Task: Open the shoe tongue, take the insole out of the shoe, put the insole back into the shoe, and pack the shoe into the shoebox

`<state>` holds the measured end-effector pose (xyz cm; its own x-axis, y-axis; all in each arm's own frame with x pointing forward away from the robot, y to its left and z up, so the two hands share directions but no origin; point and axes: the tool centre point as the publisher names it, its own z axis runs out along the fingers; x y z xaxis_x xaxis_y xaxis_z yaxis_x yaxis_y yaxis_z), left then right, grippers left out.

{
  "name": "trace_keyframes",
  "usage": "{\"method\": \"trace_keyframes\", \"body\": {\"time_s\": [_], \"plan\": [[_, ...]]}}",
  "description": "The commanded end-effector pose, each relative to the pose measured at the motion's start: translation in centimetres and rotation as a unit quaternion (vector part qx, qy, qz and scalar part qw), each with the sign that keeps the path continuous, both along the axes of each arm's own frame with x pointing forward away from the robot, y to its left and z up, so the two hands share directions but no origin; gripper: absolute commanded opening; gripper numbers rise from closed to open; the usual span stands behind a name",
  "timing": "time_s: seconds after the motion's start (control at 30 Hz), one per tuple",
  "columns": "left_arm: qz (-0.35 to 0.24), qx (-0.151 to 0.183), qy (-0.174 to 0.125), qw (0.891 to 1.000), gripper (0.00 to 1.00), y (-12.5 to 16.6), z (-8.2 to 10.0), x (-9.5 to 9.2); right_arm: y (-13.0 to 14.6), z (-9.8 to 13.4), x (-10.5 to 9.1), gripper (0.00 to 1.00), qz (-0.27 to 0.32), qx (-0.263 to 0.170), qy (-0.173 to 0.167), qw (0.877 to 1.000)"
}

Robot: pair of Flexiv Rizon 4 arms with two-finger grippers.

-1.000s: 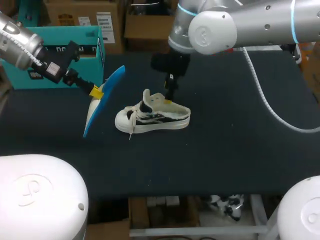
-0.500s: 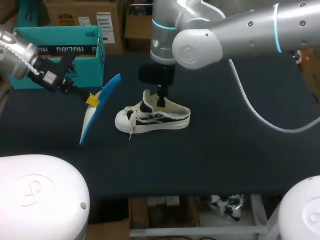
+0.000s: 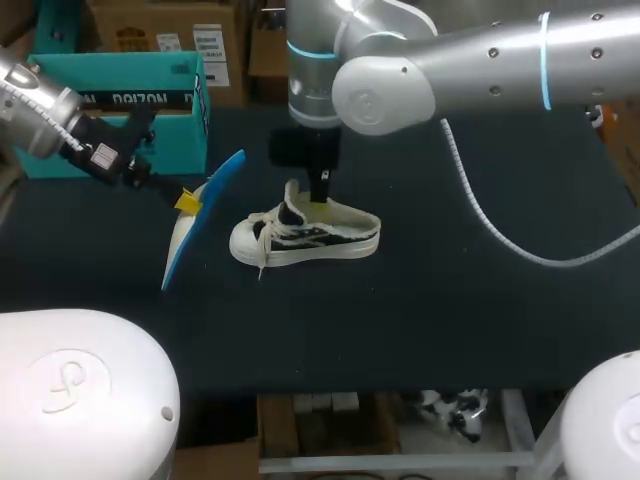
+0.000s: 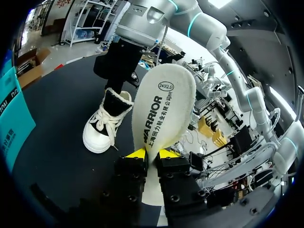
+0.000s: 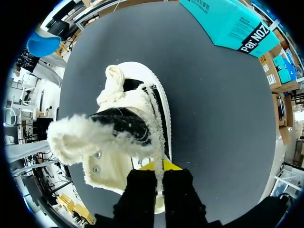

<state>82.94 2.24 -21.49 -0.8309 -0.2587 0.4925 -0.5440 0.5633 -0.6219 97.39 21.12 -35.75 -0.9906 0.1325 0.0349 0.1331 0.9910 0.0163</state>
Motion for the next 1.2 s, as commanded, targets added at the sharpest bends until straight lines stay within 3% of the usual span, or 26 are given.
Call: {"method": "trace_keyframes", "body": {"time_s": [0.03,0.33,0.57,0.83,1.2], "plan": [[-0.011,0.000,0.006,1.000,0.00,-0.3,-0.2,1.0,0.0,-0.1,-0.1,0.00,-0.008,0.000,-0.002,1.000],[-0.070,-0.009,-0.001,0.997,0.00,-3.0,0.8,4.1,-0.8,2.0,-1.0,0.00,-0.082,0.017,-0.018,0.996],[-0.150,-0.015,-0.027,0.988,0.00,-6.8,2.7,7.1,-1.8,4.0,-2.1,0.00,-0.187,0.043,-0.030,0.981],[-0.248,-0.020,-0.041,0.968,0.00,-11.9,3.7,10.2,-2.0,4.6,-3.6,0.00,-0.311,0.098,-0.046,0.944],[-0.329,-0.039,-0.037,0.943,0.00,-15.7,3.6,12.8,-2.5,3.6,-5.2,0.00,-0.432,0.150,-0.052,0.888]]}}
